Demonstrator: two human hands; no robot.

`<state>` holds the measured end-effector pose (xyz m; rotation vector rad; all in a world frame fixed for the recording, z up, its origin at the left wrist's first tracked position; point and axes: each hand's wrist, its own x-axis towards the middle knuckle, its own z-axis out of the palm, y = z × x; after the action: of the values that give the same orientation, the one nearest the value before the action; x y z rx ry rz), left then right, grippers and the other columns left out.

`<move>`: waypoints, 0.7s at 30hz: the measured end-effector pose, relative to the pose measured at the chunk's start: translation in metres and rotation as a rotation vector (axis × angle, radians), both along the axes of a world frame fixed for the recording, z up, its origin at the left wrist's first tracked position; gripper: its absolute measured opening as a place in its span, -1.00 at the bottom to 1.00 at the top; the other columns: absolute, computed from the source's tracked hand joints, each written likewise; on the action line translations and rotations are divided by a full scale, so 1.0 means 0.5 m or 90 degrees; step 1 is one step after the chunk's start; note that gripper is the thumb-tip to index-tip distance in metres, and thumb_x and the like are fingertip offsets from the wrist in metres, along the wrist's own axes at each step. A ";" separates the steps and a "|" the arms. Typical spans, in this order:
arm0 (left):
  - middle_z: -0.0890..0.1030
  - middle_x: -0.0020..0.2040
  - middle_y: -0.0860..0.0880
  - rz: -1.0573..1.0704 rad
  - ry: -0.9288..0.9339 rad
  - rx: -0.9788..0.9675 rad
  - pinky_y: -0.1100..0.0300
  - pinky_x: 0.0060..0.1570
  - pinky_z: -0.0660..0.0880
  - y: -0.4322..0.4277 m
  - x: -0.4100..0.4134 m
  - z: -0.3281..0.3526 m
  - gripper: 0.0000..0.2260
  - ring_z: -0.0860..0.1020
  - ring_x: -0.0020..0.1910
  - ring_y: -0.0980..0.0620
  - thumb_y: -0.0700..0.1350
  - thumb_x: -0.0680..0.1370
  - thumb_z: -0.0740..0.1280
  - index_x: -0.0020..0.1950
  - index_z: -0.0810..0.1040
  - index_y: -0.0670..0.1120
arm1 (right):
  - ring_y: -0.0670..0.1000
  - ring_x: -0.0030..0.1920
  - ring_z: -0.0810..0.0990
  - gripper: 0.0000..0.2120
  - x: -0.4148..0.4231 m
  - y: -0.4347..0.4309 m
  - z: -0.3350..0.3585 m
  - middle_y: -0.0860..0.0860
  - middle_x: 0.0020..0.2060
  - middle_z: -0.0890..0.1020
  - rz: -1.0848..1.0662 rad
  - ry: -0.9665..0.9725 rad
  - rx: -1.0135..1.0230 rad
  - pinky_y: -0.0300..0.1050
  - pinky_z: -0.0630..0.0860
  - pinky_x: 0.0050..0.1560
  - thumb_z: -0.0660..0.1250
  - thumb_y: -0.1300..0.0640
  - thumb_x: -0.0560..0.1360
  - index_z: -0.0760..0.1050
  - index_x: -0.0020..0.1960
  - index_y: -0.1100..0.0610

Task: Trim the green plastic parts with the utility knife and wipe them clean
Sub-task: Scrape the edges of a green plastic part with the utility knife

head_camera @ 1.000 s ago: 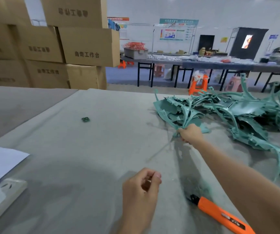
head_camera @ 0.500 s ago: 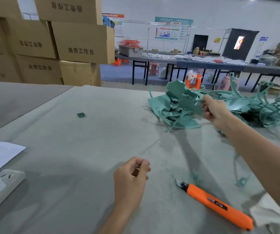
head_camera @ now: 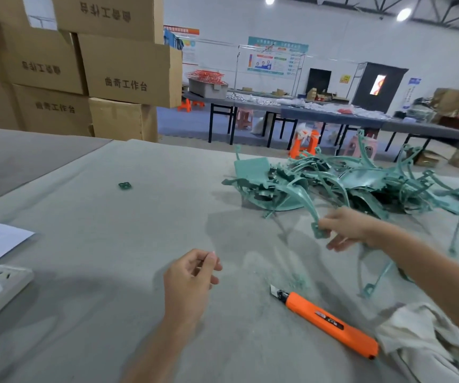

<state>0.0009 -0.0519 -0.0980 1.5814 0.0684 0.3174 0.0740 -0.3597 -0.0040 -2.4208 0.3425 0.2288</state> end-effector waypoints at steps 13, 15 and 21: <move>0.67 -0.33 0.04 -0.062 0.026 0.055 0.26 -0.37 0.50 -0.006 -0.019 0.009 -0.81 0.58 -0.45 0.12 -0.15 0.56 0.35 -0.26 0.61 -0.07 | 0.18 -0.22 0.62 -0.82 0.038 0.049 0.014 0.16 -0.21 0.69 -0.120 -0.223 -0.239 -0.08 0.50 -0.26 0.38 0.14 0.52 0.64 -0.14 0.24; 0.67 -0.33 0.05 -0.061 0.029 0.057 0.27 -0.36 0.50 -0.006 -0.020 0.009 -0.81 0.58 -0.45 0.12 -0.14 0.56 0.35 -0.26 0.61 -0.06 | 0.21 -0.25 0.51 -0.87 0.038 0.044 0.016 0.25 -0.14 0.64 -0.109 -0.269 -0.399 -0.03 0.41 -0.25 0.30 0.25 0.53 0.51 -0.16 0.29; 0.67 -0.33 0.07 -0.063 0.030 0.069 0.14 -0.31 0.52 -0.005 -0.018 0.006 -0.80 0.59 -0.45 0.12 -0.14 0.56 0.35 -0.27 0.61 -0.04 | 0.25 0.00 0.55 -0.61 0.059 0.024 0.018 0.15 0.10 0.45 -0.007 -0.253 -0.521 -0.02 0.36 -0.17 0.20 0.34 0.52 0.49 0.31 0.11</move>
<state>-0.0082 -0.0542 -0.0949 1.6929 0.0088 0.2098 0.1036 -0.3478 0.0052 -3.1676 0.2994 -0.4942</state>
